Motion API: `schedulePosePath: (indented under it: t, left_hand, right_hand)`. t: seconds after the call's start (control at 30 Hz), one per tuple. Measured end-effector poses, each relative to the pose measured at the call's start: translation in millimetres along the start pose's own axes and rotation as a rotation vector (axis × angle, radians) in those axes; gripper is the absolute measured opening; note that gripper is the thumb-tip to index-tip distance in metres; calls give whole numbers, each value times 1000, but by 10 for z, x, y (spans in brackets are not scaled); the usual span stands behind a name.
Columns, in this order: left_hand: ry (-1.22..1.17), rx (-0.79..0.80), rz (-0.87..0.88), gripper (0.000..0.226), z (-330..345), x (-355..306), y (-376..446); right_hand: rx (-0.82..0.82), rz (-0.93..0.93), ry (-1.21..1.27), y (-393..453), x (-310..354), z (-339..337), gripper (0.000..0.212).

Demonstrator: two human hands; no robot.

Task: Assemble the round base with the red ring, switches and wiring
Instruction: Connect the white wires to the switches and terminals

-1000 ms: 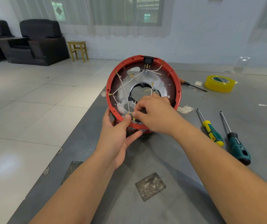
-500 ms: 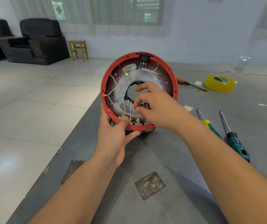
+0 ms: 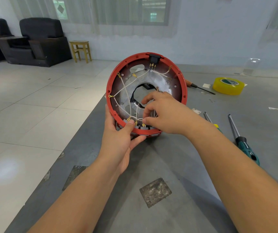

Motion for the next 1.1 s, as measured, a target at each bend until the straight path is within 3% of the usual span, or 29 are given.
schedulePosePath:
  t: [1.1]
  left_hand:
    - [15,-11,-6,76,-3,-12,4]
  right_hand:
    - [24,-30,-38,24,-27,59,15]
Point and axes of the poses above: each hand's wrist, its own y-axis towards the middle knuckle, its own z-axis out of the palm, x = y × z, the point moved 2 cm from there along y, towards the middle knuckle, and after that the axes turned 8 degrees about -z, right-handed, at the moved point
